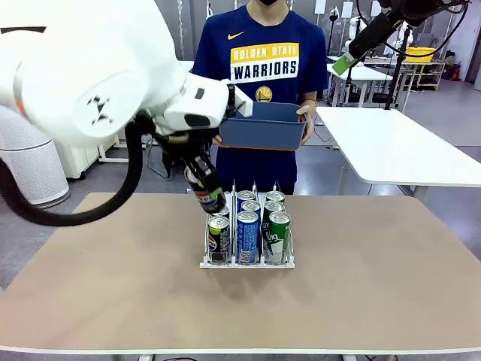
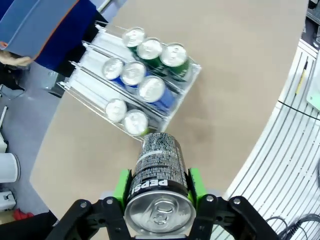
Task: Fill the beverage cans into the dispenser.
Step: Place the picked Pepsi coke in the line of the Automatic Can Dispenser with the same cans.
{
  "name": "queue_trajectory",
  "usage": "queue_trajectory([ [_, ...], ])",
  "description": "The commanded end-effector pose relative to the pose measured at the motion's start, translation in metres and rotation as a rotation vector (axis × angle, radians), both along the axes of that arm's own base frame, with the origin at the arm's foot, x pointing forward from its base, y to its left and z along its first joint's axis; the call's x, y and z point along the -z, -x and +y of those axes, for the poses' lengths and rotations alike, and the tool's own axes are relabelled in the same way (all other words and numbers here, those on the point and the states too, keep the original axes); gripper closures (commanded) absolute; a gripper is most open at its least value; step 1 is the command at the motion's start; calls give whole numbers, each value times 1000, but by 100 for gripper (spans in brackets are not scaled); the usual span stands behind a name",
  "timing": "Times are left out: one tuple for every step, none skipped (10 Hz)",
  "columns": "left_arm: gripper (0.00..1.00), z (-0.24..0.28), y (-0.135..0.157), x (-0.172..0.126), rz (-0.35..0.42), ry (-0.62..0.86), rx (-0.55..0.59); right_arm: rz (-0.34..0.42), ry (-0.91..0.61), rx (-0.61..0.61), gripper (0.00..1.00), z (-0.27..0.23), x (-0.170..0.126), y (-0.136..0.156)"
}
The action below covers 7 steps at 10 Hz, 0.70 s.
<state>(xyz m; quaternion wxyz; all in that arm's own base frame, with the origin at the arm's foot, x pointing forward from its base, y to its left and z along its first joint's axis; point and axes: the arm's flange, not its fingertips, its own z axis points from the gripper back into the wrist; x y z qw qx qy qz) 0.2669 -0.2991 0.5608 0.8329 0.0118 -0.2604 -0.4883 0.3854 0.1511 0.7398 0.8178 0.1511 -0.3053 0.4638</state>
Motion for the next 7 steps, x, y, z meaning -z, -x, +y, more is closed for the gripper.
queue_trajectory([
  [42, 2, 17, 27, 15, 58, 42, 11, -1, -4, 0, 0, 0, 1],
  [42, -4, 22, 38, -2, 50, 71, 11, -1, -4, 0, 0, 0, 1],
  [42, -9, 22, 45, -14, 44, 131, 11, -1, -4, 0, 0, 0, 1],
  [42, -3, 18, 51, -28, 22, 198, 11, -1, -4, 0, 0, 0, 1],
  [42, 3, 9, 55, -39, 5, 225, 11, -1, -4, 0, 0, 0, 1],
  [42, 3, -2, 58, -41, -15, 224, 11, -1, -4, 0, 0, 0, 1],
  [42, 5, -10, 51, 5, -53, 147, 11, -1, -4, 0, 0, 0, 1],
])
